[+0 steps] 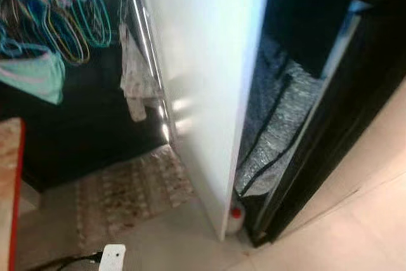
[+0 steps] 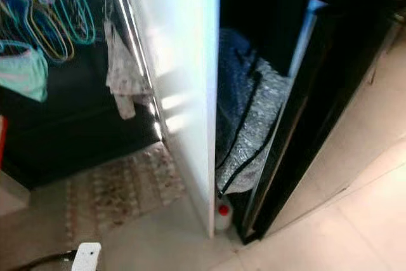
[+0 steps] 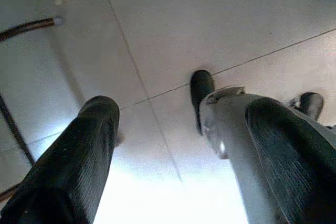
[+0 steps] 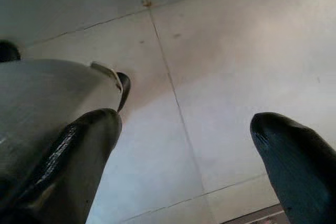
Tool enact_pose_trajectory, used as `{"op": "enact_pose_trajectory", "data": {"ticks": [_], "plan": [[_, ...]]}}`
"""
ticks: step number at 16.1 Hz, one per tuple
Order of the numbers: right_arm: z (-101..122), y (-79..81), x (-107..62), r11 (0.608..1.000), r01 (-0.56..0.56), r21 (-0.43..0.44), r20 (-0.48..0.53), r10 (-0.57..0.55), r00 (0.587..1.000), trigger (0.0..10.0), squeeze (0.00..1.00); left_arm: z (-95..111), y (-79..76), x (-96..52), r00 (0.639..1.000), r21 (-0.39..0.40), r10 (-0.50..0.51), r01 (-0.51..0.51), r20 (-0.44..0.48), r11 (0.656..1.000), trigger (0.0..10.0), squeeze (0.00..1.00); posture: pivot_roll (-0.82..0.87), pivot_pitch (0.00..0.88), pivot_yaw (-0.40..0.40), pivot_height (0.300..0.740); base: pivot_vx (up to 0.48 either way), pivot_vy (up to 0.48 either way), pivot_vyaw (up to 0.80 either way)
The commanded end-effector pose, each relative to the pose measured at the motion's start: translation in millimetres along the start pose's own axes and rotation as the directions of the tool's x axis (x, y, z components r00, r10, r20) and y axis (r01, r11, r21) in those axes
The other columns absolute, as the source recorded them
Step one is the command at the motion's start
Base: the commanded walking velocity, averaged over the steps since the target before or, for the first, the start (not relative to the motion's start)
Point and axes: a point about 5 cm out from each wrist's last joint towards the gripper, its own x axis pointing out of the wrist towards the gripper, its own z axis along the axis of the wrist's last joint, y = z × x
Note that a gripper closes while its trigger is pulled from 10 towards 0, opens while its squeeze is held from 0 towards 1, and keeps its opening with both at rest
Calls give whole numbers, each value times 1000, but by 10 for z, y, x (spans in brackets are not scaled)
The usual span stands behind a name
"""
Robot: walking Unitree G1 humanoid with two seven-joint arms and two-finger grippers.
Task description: Restocking fridge
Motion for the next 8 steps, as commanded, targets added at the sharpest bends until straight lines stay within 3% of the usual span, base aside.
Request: {"op": "enact_pose_trajectory", "data": {"ticks": [1,4,6,8], "plan": [[-40,23,-10,1000,-12,-24,-4,12,1000,10000,0,-51,49,-9,1000,-18,22,-22,-18,1000,10000,0,44,45,-56,740,0,0,0],[-28,-34,-16,1000,-1,-24,6,1,1000,10000,0,29,-32,9,1000,-19,17,-18,-7,1000,10000,0,105,66,-86,740,0,0,0],[229,-251,8,998,17,-56,32,-16,999,10000,0,103,-125,22,1000,-56,13,-12,10,998,10000,0,127,61,-90,740,0,0,0],[355,-368,7,998,37,-53,48,-35,998,10000,0,184,-244,34,1000,-81,3,-2,20,997,10000,0,137,49,-95,740,0,0,0]]}}
